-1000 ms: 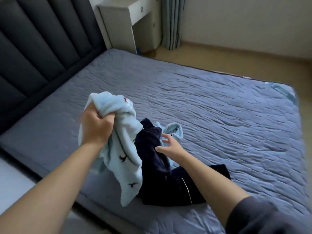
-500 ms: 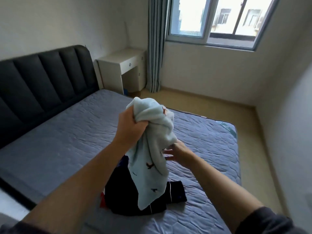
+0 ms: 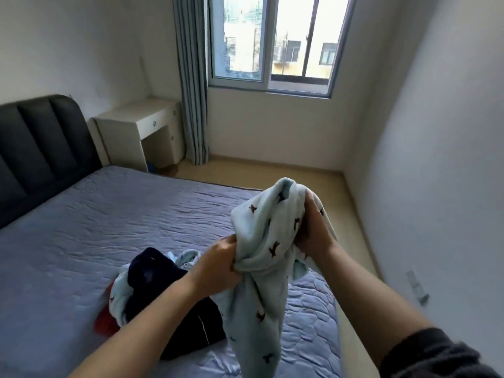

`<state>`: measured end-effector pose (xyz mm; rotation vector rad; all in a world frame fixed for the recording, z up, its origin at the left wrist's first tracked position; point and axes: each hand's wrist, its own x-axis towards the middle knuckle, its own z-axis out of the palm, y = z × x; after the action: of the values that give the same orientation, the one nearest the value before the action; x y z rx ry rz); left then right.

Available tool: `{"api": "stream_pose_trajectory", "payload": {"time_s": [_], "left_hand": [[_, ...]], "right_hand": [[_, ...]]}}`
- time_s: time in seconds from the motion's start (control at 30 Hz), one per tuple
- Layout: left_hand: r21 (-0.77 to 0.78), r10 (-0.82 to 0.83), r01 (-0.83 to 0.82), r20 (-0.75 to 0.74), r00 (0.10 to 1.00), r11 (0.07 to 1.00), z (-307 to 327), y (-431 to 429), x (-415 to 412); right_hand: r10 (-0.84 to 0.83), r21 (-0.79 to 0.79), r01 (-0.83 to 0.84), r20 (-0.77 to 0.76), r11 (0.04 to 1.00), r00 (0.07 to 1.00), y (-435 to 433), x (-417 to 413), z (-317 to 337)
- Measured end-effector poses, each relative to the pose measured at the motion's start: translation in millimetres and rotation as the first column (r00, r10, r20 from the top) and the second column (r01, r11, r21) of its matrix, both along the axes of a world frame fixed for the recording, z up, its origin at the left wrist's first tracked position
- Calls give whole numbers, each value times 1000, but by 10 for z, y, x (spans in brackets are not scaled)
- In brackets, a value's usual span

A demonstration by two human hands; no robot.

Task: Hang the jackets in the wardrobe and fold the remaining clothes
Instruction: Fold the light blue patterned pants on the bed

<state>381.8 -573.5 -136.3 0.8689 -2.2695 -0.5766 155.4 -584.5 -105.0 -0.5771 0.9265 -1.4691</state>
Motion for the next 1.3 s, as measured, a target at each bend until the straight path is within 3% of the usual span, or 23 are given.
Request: {"api": "stream_pose_trajectory", "payload": {"time_s": [0.07, 0.1, 0.17, 0.2, 0.23, 0.27, 0.37, 0.43, 0.47, 0.5, 0.53, 0.57, 0.63, 0.7, 0.77, 0.83, 0.93, 0.97, 1.07, 1.17, 1.23, 1.3], "left_hand": [[157, -40, 20, 124, 991, 987, -141, 23, -1], [341, -79, 34, 119, 990, 940, -157, 22, 9], [737, -85, 175, -158, 984, 653, -108, -30, 7], [825, 0, 278, -319, 948, 491, -83, -94, -7], [854, 99, 361, -424, 900, 375, -37, -171, -34], [863, 174, 391, -459, 871, 319, 7, -272, -66], [895, 332, 362, -435, 837, 260, 142, -554, -183], [904, 299, 347, -413, 860, 252, 220, -644, -260], [903, 250, 317, -392, 885, 291, 241, -673, -285], [886, 218, 298, -388, 895, 355, 253, -690, -319], [856, 203, 296, -408, 890, 423, 245, -706, -356], [830, 203, 320, -448, 871, 457, 225, -723, -382], [790, 190, 394, -527, 829, 470, 210, -692, -395], [769, 142, 447, -559, 817, 456, 201, -646, -356], [781, 47, 462, -528, 848, 421, 197, -612, -295], [802, -83, 478, -483, 872, 358, 171, -633, -230], [871, -37, 467, -467, 883, 150, 123, -734, -135], [880, -15, 459, -461, 887, 122, 110, -770, -124], [870, 54, 446, -466, 883, 211, 112, -817, -192], [804, 168, 475, -556, 814, 358, 115, -801, -290], [758, 159, 530, -618, 770, 381, 140, -786, -330], [720, 83, 561, -641, 763, 409, 214, -748, -373]], "right_hand": [[-24, 91, 27, -31, 995, 999, 94, -31, -43], [-42, 91, 51, -104, 994, 994, 130, -42, -64], [-86, 38, 98, -233, 994, 969, 210, -31, -56], [-95, 1, 99, -262, 995, 960, 244, -8, -45], [-104, -40, 96, -299, 995, 948, 283, 20, -37], [-109, -63, 94, -343, 994, 933, 317, 59, -45], [-60, -19, 60, -585, 998, 809, 339, 137, -142], [76, 60, -47, -803, 997, 591, 362, 125, -161], [154, 132, -80, -855, 988, 495, 377, 84, -164], [211, 188, -95, -853, 977, 477, 398, 34, -177], [239, 219, -102, -818, 971, 522, 435, -20, -203], [247, 249, -88, -732, 965, 635, 487, -60, -206], [222, 313, -79, -451, 946, 864, 571, -93, -205], [111, 281, -60, -171, 958, 979, 574, -172, -227], [19, 199, -7, -59, 980, 998, 507, -207, -211], [-72, 145, 95, -155, 985, 985, 399, -130, -156], [-210, 16, 221, -251, 975, 945, 274, -35, -154], [-217, -40, 214, -261, 976, 941, 252, -31, -152], [-192, -96, 172, -253, 980, 948, 263, -55, -65], [-106, -116, 97, -72, 989, 992, 328, -8, -23], [-64, -129, 63, -8, 990, 998, 346, -49, -69], [50, -56, -53, -48, 997, 998, 382, -93, -89]]}}
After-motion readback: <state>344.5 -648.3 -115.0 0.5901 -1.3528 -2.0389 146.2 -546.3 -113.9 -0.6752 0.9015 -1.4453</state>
